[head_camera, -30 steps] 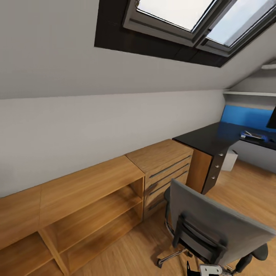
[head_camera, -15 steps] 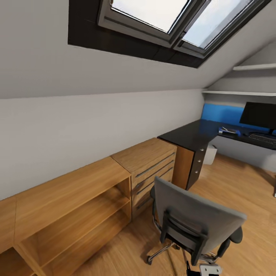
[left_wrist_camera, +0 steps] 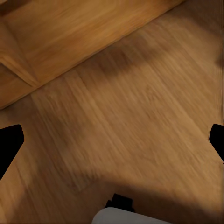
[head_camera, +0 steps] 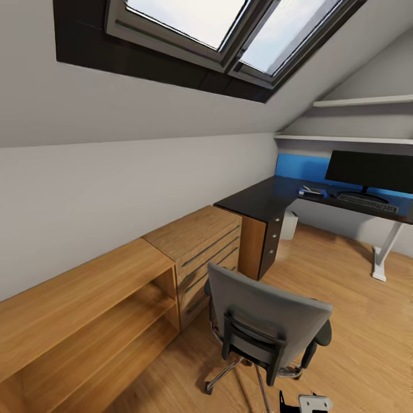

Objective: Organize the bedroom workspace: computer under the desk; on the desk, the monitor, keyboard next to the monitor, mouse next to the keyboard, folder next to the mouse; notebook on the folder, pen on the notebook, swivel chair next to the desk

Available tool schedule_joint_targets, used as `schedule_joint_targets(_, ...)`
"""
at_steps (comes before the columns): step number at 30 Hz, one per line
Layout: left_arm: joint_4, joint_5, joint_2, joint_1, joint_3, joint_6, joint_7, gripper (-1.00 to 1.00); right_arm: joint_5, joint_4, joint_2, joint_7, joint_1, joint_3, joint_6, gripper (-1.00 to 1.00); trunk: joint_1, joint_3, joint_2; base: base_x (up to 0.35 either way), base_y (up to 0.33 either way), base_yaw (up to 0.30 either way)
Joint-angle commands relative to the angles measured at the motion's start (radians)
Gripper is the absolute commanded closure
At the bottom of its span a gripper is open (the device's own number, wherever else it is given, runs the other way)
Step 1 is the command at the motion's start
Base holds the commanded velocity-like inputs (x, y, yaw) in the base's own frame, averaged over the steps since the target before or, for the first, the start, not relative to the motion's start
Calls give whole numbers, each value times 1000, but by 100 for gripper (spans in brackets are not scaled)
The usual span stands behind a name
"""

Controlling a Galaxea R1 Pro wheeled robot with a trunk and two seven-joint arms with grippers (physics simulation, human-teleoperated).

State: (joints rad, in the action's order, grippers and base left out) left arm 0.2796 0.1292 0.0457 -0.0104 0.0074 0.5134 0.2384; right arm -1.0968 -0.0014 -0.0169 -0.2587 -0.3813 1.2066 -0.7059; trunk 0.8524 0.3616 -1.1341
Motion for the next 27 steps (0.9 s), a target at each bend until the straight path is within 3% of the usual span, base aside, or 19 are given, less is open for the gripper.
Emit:
schedule_joint_targets(1,0,6,0,0,0,4,-1,-100,0,0,0,-8,-1,8,0,-100,0,1,-1,0,0,-261)
schedule_joint_targets(27,0,6,0,0,0,4,-1,-100,0,0,1,-8,-1,9,0,-100,0,5,-1,0,0,-256)
